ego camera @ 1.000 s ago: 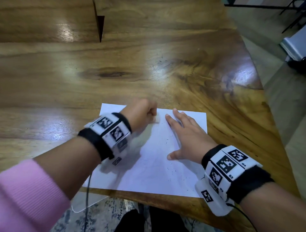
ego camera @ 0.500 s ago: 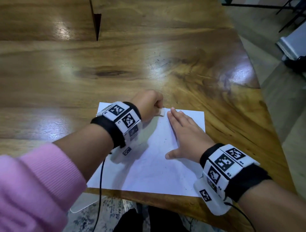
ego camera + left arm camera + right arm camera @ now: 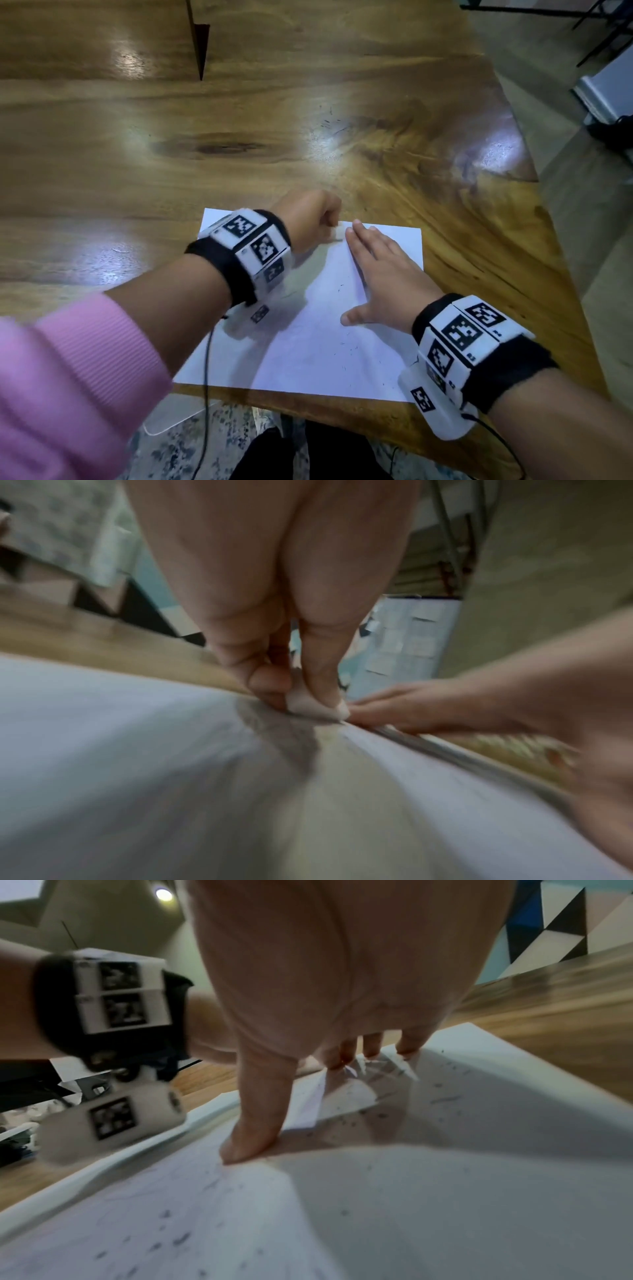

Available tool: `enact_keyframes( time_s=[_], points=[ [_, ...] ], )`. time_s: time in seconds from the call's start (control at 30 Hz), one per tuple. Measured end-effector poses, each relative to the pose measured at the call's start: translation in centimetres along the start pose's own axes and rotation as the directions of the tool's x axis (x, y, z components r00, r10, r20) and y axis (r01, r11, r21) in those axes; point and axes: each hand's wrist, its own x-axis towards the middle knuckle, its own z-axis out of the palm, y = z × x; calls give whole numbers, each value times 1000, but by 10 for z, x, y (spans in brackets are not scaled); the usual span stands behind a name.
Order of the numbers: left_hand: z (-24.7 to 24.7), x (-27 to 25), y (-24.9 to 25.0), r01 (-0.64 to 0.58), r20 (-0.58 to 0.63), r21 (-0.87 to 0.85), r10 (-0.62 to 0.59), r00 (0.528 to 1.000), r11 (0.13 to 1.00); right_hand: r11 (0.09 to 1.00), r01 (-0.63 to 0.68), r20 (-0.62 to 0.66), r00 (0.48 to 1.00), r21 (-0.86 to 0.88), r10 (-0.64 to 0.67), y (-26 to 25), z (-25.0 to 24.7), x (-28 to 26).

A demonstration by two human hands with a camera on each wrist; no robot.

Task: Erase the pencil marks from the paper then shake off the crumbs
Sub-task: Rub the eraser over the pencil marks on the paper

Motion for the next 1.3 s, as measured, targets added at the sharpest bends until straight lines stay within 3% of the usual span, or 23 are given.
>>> enact_keyframes(
  time_s=[0.1, 0.17, 0.33, 0.4, 0.53, 0.6, 0.77, 0.87, 1.0, 1.17, 1.23, 1.3],
  points=[
    [4, -36, -16, -38, 191, 79, 22, 981, 996, 1000, 6, -9, 1000, 11, -6, 2, 1, 2],
    [6, -47, -20, -39, 233, 86, 18, 972, 996, 1000, 3, -9, 1000, 21, -3, 1, 1, 1],
    [-1, -2, 3, 22, 5, 60, -22, 1000, 998, 1000, -3, -8, 1000, 19, 3, 0, -1, 0],
    [2, -3, 6, 32, 3, 53, -32, 999, 998, 1000, -6, -6, 1000, 18, 6, 0, -1, -1],
    [18, -68, -12, -127, 145, 31, 121, 982, 991, 1000, 3, -6, 1000, 18, -3, 0, -2, -1],
    [24, -83, -18, -147, 186, 6, 144, 972, 989, 1000, 3, 3, 1000, 13, -3, 0, -3, -1],
    [15, -33, -6, -26, -7, 33, 27, 1000, 999, 1000, 1, 4, 1000, 5, -1, 0, -1, -1],
    [18, -52, -12, -67, -2, 40, 67, 998, 997, 1000, 0, 10, 1000, 11, 0, 0, -2, -1],
    [29, -98, -22, -130, 140, -9, 130, 982, 991, 1000, 4, 10, 1000, 7, -5, 1, -2, -1],
    [17, -55, -17, 0, -85, 7, 1, 996, 1000, 1000, 6, 2, 1000, 14, -6, 1, -1, -1],
    [21, -67, -21, -50, -81, 0, 50, 995, 999, 1000, 8, 4, 1000, 16, -8, 1, -1, -1],
    [27, -95, -27, -111, 26, -19, 111, 993, 994, 1000, 10, 3, 1000, 16, -10, 1, -1, -1]
  ],
)
